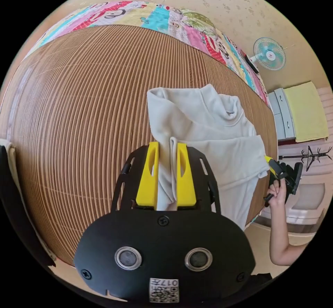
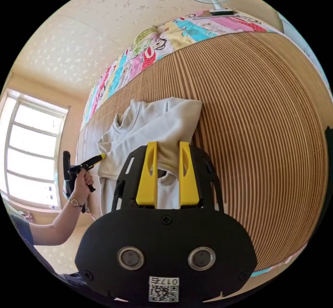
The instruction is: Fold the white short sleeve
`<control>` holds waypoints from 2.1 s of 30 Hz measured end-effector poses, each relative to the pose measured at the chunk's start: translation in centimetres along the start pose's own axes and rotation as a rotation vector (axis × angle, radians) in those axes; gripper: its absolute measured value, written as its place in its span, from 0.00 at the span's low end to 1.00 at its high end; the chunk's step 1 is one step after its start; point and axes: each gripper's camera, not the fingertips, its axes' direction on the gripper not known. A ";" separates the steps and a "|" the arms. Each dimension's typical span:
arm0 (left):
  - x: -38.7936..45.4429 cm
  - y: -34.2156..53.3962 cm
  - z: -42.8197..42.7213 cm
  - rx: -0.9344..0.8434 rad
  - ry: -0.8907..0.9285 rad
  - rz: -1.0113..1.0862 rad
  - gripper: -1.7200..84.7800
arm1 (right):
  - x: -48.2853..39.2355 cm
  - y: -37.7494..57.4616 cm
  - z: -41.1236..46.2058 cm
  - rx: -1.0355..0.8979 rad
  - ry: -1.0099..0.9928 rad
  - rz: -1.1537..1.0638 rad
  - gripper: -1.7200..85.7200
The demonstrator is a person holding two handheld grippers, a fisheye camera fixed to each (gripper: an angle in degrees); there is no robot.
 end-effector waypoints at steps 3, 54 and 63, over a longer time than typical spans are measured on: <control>-1.4 -0.2 -3.8 0.098 0.257 0.079 0.10 | 3.4 0.8 -3.2 0.186 -0.222 0.123 0.06; -2.9 1.3 -4.6 0.111 0.140 -0.061 0.08 | -4.3 -1.8 -2.0 0.169 0.103 -0.235 0.05; -17.0 3.8 -1.3 0.192 0.749 -0.312 0.03 | 3.5 -4.6 1.0 0.028 0.043 0.044 0.08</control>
